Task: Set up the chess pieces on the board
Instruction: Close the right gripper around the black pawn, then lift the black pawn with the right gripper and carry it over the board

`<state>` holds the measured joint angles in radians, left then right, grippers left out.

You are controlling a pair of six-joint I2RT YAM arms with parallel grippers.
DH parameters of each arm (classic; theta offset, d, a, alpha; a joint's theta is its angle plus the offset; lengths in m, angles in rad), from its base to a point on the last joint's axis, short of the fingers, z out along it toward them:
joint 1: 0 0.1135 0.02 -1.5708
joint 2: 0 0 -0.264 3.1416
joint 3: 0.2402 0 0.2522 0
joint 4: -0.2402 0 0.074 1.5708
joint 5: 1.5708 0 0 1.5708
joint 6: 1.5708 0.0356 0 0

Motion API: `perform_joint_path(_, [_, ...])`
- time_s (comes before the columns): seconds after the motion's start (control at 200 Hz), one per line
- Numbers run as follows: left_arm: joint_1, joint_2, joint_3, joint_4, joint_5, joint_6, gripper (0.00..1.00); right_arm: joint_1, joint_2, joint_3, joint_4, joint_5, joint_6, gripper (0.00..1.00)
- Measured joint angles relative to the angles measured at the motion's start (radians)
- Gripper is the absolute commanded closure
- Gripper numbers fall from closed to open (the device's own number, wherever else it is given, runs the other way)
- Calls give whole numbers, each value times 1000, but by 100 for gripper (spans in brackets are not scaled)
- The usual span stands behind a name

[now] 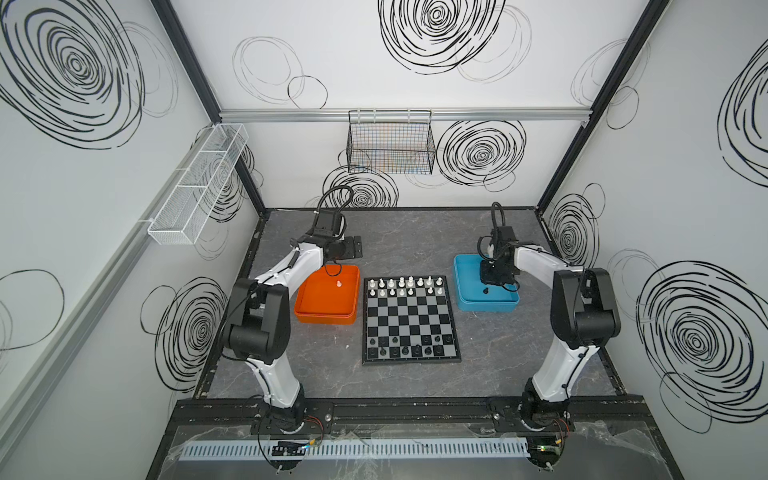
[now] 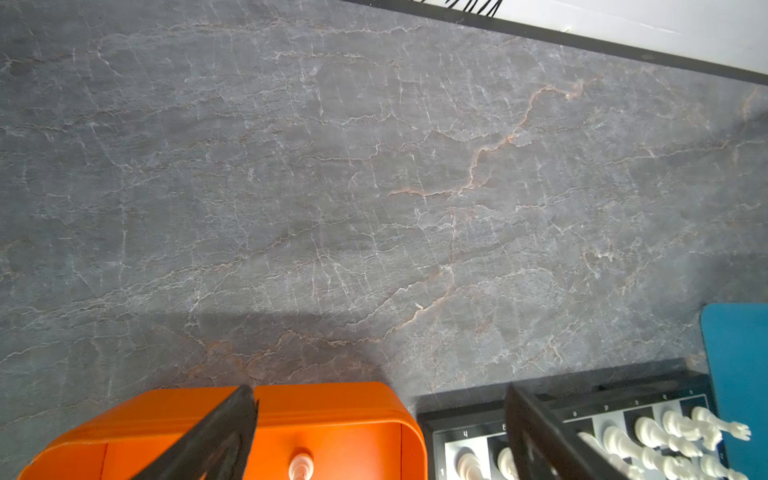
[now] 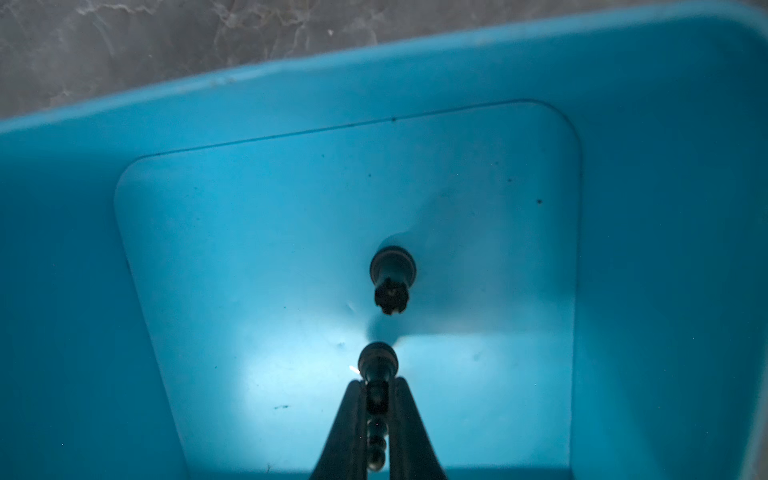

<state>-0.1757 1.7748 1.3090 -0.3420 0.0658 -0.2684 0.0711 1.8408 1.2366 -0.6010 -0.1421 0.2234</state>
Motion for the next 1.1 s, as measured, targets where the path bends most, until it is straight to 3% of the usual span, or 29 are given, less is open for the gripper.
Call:
perform_joint_path(0.59, [6, 21, 42, -40, -11, -8, 4, 50, -29, 74, -101, 30, -19, 88])
perform_joint_path(0.831, [6, 20, 31, -28, -15, -1, 4, 179, -139, 89, -139, 52, -19, 88])
perform_joint_path(1.101, [6, 1, 18, -29, -14, -2, 4, 433, -228, 77, -149, 36, 25, 88])
